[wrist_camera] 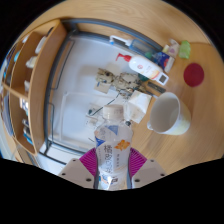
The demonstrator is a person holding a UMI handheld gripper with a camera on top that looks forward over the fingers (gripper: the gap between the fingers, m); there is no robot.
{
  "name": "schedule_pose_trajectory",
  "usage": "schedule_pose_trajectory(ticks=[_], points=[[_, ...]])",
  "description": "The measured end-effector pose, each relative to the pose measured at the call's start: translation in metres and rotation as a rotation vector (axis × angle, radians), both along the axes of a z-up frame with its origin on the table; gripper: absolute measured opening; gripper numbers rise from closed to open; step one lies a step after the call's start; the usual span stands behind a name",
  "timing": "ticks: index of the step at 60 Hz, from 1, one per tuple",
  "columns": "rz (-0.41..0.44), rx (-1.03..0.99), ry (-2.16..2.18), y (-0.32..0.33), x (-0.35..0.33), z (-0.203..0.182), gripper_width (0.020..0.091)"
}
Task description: Pour water
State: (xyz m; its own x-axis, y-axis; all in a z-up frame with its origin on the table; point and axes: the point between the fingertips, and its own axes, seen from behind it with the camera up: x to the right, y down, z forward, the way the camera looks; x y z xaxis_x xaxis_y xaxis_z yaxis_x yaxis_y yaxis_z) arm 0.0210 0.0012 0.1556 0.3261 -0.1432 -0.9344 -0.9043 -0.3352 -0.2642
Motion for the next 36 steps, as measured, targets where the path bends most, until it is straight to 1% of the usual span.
schedule_pose_trajectory(ticks=[7,12,16,19,36], points=[[-0.061,-0.055,0.213,0.012,0.012,-0.006,0.0379],[-0.066,-0.107,0.335,0.015,0.01,-0.011,0.0378],[-0.051,-0.142,0.43,0.018,0.005,-0.013,0.0377],[-0.044,-0.156,0.491,0.021,0.003,-0.013,0.0391],[-0.122,-0.27,0.801,0.025,0.014,-0.014,0.039]])
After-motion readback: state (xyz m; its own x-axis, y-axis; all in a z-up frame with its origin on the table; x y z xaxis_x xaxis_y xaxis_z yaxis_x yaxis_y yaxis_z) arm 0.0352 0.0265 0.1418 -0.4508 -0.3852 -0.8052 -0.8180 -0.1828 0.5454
